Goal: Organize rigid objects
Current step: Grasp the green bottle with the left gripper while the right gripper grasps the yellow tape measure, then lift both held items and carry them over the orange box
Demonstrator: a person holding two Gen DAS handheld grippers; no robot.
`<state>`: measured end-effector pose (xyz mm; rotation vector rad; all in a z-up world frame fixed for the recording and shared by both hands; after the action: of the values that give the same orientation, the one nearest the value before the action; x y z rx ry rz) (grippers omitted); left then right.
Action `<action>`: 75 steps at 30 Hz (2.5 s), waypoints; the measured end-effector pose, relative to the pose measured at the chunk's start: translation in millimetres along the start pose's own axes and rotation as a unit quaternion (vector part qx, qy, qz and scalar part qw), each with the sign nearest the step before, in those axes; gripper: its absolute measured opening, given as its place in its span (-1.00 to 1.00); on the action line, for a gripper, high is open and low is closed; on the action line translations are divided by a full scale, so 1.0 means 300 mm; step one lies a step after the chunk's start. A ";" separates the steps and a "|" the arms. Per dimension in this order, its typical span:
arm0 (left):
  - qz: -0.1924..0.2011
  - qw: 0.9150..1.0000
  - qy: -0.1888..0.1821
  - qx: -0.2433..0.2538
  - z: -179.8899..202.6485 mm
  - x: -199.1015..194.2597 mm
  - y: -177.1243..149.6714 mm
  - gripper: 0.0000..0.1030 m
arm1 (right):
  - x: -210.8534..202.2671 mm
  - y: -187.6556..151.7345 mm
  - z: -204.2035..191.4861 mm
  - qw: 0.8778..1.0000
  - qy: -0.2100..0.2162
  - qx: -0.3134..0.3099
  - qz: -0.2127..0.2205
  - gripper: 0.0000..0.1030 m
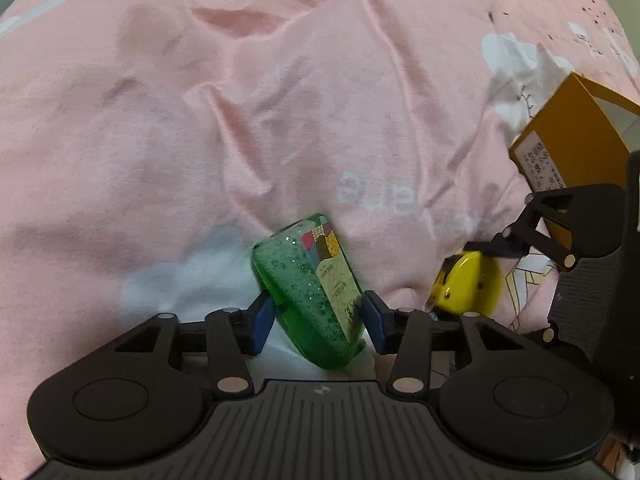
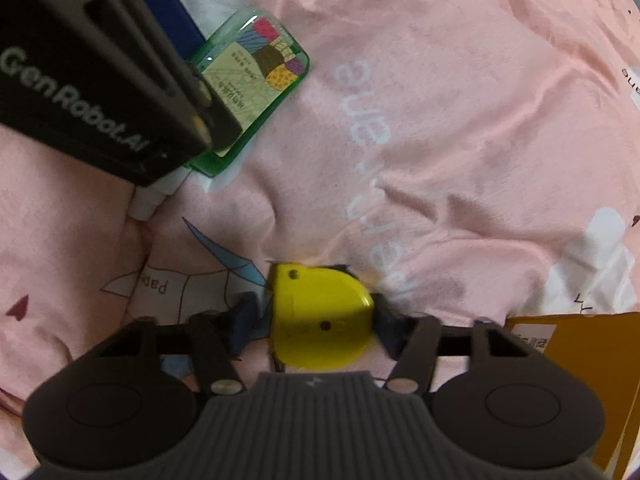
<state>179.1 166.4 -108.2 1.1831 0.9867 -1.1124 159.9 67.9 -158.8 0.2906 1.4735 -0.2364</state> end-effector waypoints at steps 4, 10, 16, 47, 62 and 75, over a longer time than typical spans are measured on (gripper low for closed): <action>0.011 1.000 -0.010 0.017 0.016 -0.020 -0.015 -0.07 | -0.028 -0.001 0.009 1.000 0.023 0.005 0.010 -0.03; 0.000 0.999 -0.038 -0.017 -0.010 0.026 -0.008 -0.11 | -0.047 0.016 0.037 0.998 0.057 0.030 0.012 -0.03; 0.005 0.999 -0.027 -0.023 0.011 0.053 0.000 -0.21 | -0.041 0.034 0.055 0.998 0.059 0.036 0.010 -0.03; 0.134 0.988 -0.029 0.071 0.230 -0.464 -0.058 -0.35 | -0.595 -0.198 0.141 0.970 0.030 0.053 0.234 -0.03; 0.160 0.971 -0.046 0.170 0.536 -0.526 0.052 -0.35 | -0.672 -0.560 0.432 0.956 -0.041 0.169 0.235 -0.03; 0.135 0.958 -0.139 0.209 0.831 -0.368 0.192 -0.35 | -0.496 -0.819 0.664 0.952 -0.045 0.262 0.153 -0.03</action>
<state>217.0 -64.9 42.6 1.4009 0.3653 -1.2582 252.9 -233.1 -7.6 0.9189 1.2348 -0.3836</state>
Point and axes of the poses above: each gripper's, at about its wrist camera, not at the fingertips, and x roughly the way its jaws point, z to its right, y to its top, the point moved 3 cm from there along x, roughly the way its jaws point, and after that the axes turned 3 degrees about y, right-handed, at the moved point
